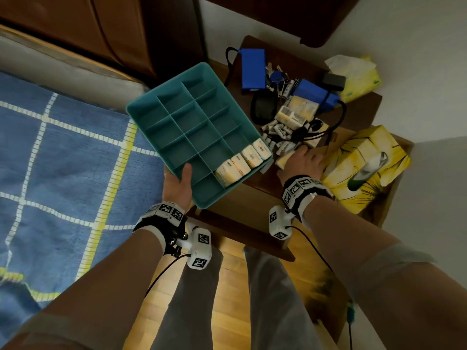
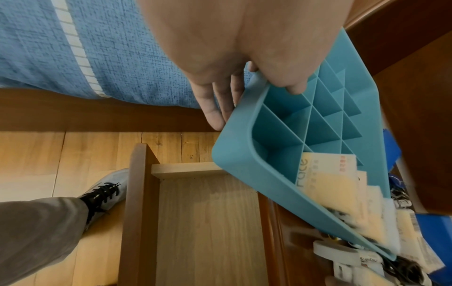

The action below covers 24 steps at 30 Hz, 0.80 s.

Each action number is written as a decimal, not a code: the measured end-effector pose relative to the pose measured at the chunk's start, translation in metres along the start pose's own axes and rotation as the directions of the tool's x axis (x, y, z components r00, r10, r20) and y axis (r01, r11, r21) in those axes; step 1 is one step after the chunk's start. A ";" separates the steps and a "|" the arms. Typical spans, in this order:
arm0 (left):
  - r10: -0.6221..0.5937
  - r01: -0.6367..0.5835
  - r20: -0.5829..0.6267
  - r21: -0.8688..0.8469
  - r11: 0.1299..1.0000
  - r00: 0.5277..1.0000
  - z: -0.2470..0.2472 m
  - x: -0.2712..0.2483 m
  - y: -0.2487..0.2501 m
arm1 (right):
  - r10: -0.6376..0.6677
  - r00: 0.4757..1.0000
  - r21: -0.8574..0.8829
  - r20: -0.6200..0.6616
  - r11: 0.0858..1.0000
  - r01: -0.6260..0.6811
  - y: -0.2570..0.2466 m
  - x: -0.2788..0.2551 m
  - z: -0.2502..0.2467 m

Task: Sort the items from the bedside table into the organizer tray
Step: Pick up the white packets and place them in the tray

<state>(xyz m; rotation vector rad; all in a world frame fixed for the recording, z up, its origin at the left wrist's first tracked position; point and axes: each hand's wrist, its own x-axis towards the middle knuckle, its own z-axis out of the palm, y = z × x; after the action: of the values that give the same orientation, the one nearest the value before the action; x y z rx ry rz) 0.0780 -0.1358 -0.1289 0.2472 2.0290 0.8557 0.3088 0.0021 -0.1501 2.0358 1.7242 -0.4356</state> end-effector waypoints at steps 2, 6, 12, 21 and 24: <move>0.006 -0.006 0.006 -0.002 1.000 1.000 -0.001 0.002 -0.004 | -0.010 1.000 -0.021 0.012 1.000 0.011 0.001 0.002 -0.002; -0.013 0.013 0.000 -0.025 1.000 1.000 0.000 0.003 -0.007 | -0.010 1.000 -0.035 -0.027 0.999 0.009 0.002 -0.003 -0.007; -0.026 0.028 0.027 -0.091 0.995 0.999 -0.001 0.003 -0.005 | -0.034 0.999 0.087 -0.008 0.996 0.035 0.003 -0.018 -0.025; -0.010 0.015 0.050 -0.102 0.995 0.999 -0.005 -0.007 0.009 | -0.075 0.997 0.257 -0.036 0.963 0.082 0.004 -0.067 -0.035; -0.003 0.009 0.047 -0.126 0.992 0.999 -0.005 -0.010 0.011 | -0.210 0.977 0.408 -0.046 0.888 0.211 0.000 -0.080 -0.029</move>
<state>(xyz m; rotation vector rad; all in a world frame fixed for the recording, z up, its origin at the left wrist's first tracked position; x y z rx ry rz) 0.0783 -0.1346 -0.1140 0.1886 1.9236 0.9618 0.2937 -0.0504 -0.0850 2.1224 1.9968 -0.9410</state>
